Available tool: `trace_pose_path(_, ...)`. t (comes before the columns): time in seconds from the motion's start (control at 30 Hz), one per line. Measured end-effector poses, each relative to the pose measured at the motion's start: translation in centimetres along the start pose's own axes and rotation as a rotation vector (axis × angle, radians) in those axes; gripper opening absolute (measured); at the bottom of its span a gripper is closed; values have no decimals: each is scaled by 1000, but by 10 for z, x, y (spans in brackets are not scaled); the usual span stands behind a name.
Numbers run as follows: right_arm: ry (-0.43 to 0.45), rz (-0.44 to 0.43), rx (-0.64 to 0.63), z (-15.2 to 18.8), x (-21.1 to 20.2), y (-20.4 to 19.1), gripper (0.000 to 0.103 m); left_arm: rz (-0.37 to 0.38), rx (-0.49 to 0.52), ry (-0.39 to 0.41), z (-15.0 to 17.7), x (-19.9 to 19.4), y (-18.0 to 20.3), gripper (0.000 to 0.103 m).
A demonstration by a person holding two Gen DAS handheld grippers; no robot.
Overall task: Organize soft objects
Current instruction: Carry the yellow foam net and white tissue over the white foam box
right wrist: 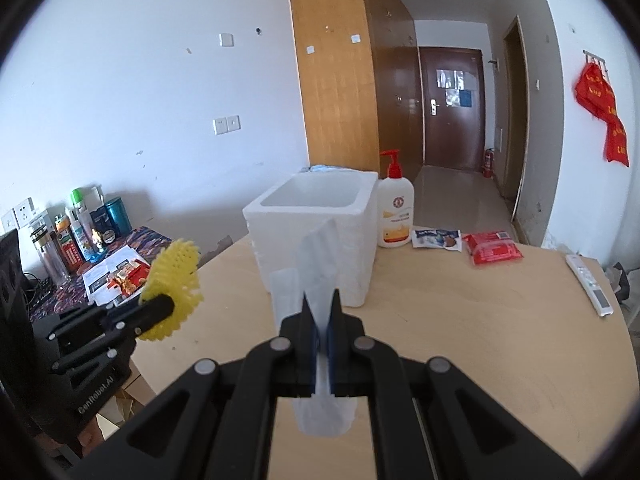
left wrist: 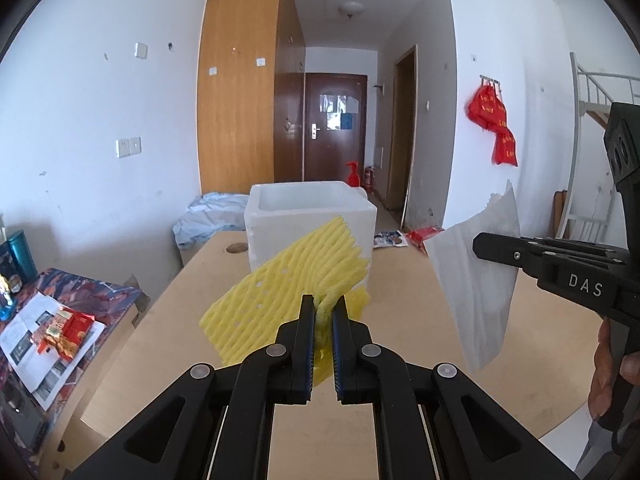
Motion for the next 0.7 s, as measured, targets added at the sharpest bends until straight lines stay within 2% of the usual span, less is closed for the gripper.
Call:
trace_pose_path(0.37, -11, -5, -11, -3, 7, -4, 6, -9, -3, 25, -9, 4, -4, 8)
trace_pose_path(0.7, 0, 4, -13, -23, 18, -5, 6, -21, 3, 55, -37, 15, -10, 8)
Point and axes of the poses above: each gripper's, at about its wrist camera, not at the fingertips, and x roughly the way its jaws point, y to its right, z to its underside, the point moved 2 cm from there along x, roughly the way its jaws point, and after that the axes turned 4 degrees about z, right-handed, at the moved point
